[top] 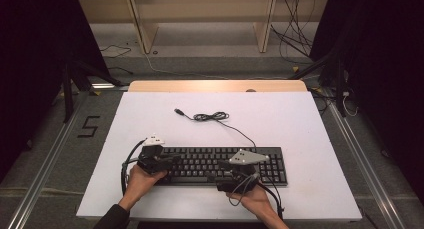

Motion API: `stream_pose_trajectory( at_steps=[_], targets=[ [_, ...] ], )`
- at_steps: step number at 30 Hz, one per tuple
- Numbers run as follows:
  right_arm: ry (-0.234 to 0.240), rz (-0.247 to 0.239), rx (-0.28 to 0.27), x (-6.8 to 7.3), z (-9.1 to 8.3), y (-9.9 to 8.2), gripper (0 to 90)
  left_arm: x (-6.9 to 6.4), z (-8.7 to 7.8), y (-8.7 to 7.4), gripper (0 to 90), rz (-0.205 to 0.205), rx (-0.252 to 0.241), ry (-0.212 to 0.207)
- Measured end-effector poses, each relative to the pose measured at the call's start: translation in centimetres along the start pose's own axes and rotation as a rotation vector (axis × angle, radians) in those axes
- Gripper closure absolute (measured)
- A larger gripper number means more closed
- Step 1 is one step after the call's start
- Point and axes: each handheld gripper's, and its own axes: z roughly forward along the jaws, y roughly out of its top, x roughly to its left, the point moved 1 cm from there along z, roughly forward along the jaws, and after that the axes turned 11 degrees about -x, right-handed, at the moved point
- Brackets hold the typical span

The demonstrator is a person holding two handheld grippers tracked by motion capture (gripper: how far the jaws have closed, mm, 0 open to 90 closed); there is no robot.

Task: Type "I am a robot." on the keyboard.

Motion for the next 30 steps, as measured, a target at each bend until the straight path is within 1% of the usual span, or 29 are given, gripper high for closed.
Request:
stream_pose_trajectory(
  at_steps=[2,4,10,12,13,16,18,21,22,25,30],
  targets=[
    [-0.001,0.000,0.004,-0.1,0.1,0.0,39.3,0.1,-0.4,0.1,77.3,-0.015,-0.015,-0.013],
    [-0.004,0.004,0.006,-0.2,0.2,0.0,39.0,0.2,-0.8,0.1,72.8,-0.024,-0.028,-0.017],
    [-0.009,0.015,0.020,-0.7,0.9,0.2,37.7,-0.2,-1.8,-0.2,54.7,-0.056,-0.056,-0.033],
    [-0.014,0.014,0.025,-0.8,1.2,0.3,37.7,-0.3,-2.1,-0.4,50.5,-0.049,-0.070,-0.037],
    [-0.019,0.011,0.025,-1.0,1.3,0.3,37.7,-0.3,-2.3,-0.4,47.9,-0.056,-0.077,-0.038],
    [-0.040,0.012,0.033,-1.3,1.6,0.6,39.8,-0.4,-2.9,-0.6,44.2,-0.063,-0.110,-0.040],
    [-0.052,0.020,0.036,-1.6,1.8,0.7,44.4,-0.3,-3.2,-0.7,41.5,-0.066,-0.125,-0.041],
    [-0.075,0.019,0.050,-2.0,2.1,0.7,54.5,-0.3,-3.8,-0.9,38.5,-0.079,-0.157,-0.047],
    [-0.078,0.024,0.055,-2.1,2.2,0.7,58.3,-0.3,-3.9,-1.0,37.7,-0.083,-0.166,-0.049],
    [-0.084,0.018,0.061,-2.2,2.6,0.8,68.4,-0.4,-4.4,-1.1,36.5,-0.086,-0.186,-0.047],
    [-0.089,0.008,0.086,-2.2,3.6,1.0,83.2,-0.4,-4.8,-1.5,35.0,-0.081,-0.201,-0.045]
  ],
)
